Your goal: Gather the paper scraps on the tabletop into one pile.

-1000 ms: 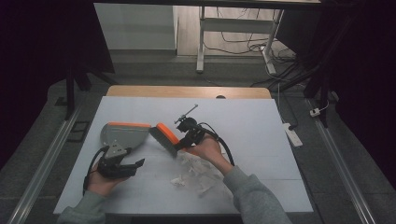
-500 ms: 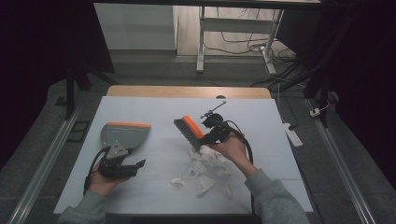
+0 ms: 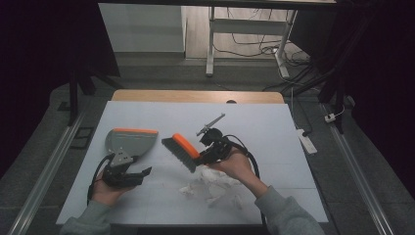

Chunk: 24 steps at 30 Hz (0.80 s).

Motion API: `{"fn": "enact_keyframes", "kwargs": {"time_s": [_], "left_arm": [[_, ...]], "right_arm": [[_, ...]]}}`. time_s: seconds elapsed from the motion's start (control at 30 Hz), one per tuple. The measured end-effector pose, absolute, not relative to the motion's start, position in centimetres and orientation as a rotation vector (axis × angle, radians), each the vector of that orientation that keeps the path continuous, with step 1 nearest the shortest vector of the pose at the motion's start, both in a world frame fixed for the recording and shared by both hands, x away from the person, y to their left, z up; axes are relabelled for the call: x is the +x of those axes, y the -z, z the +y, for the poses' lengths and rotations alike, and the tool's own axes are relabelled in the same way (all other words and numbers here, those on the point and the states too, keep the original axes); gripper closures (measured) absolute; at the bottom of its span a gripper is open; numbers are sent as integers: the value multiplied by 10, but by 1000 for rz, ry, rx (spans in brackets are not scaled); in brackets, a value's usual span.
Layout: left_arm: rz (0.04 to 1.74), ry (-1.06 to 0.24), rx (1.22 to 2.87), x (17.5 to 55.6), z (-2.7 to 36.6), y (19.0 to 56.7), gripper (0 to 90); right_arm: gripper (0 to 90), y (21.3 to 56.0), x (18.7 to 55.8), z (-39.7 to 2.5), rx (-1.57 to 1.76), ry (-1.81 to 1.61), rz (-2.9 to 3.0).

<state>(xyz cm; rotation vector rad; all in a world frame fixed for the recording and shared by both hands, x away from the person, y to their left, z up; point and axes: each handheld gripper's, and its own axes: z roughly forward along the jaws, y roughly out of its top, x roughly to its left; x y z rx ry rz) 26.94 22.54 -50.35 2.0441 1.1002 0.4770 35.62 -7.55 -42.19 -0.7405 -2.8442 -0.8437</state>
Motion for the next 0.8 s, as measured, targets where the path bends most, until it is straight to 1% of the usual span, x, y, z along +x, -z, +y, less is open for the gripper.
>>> {"fn": "enact_keyframes", "kwargs": {"time_s": [0.27,0.43,0.5,0.6,0.7,0.8], "left_arm": [[1135,-495,2003,270,239,500,325],[1150,-499,1994,270,243,500,325],[1151,-500,1996,270,243,500,325],[1149,-499,2000,270,242,501,325],[1148,-496,2005,271,242,502,324],[1151,-495,2001,271,242,502,324]], "right_arm": [[716,434,308,-67,-526,700,-2896],[716,430,285,-62,-420,682,-2903],[716,430,283,-60,-405,663,-2895],[716,441,284,-57,-407,585,-2909],[716,454,288,-56,-428,519,-2925],[717,456,296,-60,-473,513,-2952]]}}
